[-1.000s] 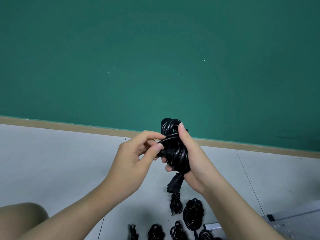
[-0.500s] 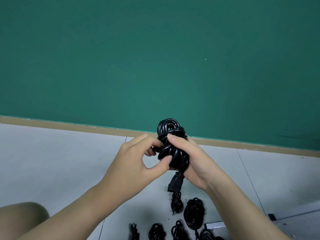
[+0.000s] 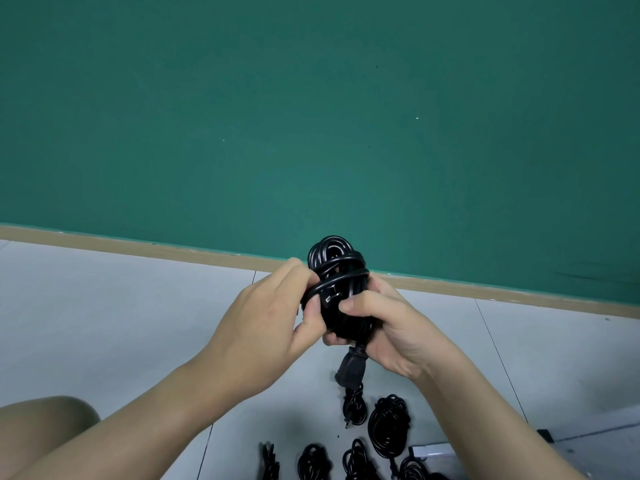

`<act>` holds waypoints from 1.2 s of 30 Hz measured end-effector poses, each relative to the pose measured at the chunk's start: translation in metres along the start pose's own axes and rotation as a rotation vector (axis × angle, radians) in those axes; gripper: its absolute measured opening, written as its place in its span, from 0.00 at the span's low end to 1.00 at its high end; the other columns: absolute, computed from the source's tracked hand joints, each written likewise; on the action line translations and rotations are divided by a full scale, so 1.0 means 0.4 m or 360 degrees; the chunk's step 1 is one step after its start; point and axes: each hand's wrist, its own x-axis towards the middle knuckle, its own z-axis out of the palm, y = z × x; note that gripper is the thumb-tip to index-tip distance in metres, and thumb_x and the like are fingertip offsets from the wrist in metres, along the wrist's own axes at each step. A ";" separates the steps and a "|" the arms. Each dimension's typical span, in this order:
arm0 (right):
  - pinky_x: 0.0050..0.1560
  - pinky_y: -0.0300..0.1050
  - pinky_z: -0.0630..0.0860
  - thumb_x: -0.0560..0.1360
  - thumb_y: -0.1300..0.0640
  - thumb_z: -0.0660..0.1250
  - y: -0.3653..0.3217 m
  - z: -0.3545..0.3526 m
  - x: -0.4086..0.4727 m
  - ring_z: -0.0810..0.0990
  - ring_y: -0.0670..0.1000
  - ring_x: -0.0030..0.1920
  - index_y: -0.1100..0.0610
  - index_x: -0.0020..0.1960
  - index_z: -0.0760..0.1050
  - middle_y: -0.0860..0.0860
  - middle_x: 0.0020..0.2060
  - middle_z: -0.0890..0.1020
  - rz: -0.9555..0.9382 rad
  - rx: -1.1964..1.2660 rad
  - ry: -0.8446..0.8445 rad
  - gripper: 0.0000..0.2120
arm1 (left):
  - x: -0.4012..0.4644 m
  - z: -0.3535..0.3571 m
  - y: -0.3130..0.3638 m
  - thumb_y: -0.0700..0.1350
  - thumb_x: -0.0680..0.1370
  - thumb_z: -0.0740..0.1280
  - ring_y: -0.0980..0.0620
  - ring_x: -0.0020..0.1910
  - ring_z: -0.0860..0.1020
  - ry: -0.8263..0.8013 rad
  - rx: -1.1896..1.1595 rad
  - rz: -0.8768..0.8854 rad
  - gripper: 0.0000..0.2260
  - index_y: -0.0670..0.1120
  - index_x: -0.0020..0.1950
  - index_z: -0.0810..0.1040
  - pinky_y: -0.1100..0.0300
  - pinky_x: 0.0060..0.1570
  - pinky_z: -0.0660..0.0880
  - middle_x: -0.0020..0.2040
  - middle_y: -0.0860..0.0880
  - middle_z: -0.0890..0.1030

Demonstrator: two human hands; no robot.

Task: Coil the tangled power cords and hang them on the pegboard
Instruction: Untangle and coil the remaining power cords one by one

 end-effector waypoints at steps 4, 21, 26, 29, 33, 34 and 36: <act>0.43 0.51 0.82 0.60 0.60 0.74 -0.002 -0.003 -0.001 0.83 0.56 0.45 0.61 0.58 0.75 0.57 0.46 0.83 -0.0003 -0.0050 0.0000 0.27 | -0.008 -0.003 0.006 0.47 0.82 0.55 0.53 0.37 0.70 0.0060 0.0135 0.0122 0.09 0.47 0.52 0.73 0.57 0.36 0.70 0.46 0.53 0.73; 0.51 0.53 0.80 0.59 0.46 0.86 -0.022 -0.016 -0.016 0.83 0.56 0.49 0.57 0.63 0.76 0.56 0.50 0.85 -0.0098 0.0170 -0.0144 0.38 | -0.015 -0.010 0.042 0.41 0.83 0.62 0.46 0.59 0.81 0.0024 -0.1053 -0.0210 0.13 0.51 0.66 0.75 0.58 0.61 0.75 0.55 0.54 0.85; 0.42 0.48 0.80 0.68 0.49 0.81 -0.013 0.016 -0.008 0.83 0.52 0.38 0.58 0.56 0.76 0.53 0.38 0.83 -0.0177 0.0118 0.0108 0.23 | -0.007 -0.011 0.048 0.45 0.84 0.61 0.46 0.59 0.81 -0.0083 -0.1215 -0.0297 0.11 0.53 0.65 0.76 0.50 0.61 0.76 0.54 0.51 0.85; 0.40 0.49 0.80 0.70 0.53 0.77 -0.013 0.026 -0.007 0.81 0.54 0.39 0.59 0.55 0.77 0.57 0.41 0.81 -0.0177 0.0110 0.0163 0.18 | -0.004 -0.004 0.046 0.47 0.84 0.61 0.49 0.52 0.81 -0.0109 -0.1255 -0.0313 0.09 0.55 0.62 0.76 0.51 0.57 0.76 0.48 0.53 0.83; 0.45 0.55 0.77 0.67 0.52 0.77 -0.008 0.030 0.007 0.78 0.62 0.49 0.65 0.61 0.76 0.65 0.48 0.79 -0.0183 0.0069 0.0265 0.28 | 0.004 0.002 0.051 0.54 0.81 0.64 0.53 0.43 0.76 -0.0122 -0.1394 -0.0350 0.07 0.56 0.58 0.75 0.64 0.46 0.72 0.42 0.54 0.78; 0.48 0.57 0.75 0.67 0.52 0.77 -0.008 0.030 0.009 0.77 0.63 0.51 0.67 0.63 0.74 0.65 0.50 0.79 -0.0185 0.0062 0.0294 0.31 | 0.005 0.004 0.051 0.53 0.81 0.65 0.52 0.43 0.75 -0.0111 -0.1371 -0.0360 0.07 0.55 0.57 0.75 0.63 0.46 0.72 0.41 0.53 0.77; 0.52 0.61 0.72 0.65 0.53 0.78 -0.006 0.026 0.015 0.77 0.64 0.52 0.67 0.66 0.71 0.64 0.48 0.80 -0.0202 0.0057 0.0341 0.35 | 0.003 0.013 0.050 0.48 0.80 0.67 0.47 0.46 0.76 -0.0068 -0.1276 -0.0389 0.08 0.56 0.58 0.74 0.56 0.50 0.74 0.43 0.49 0.78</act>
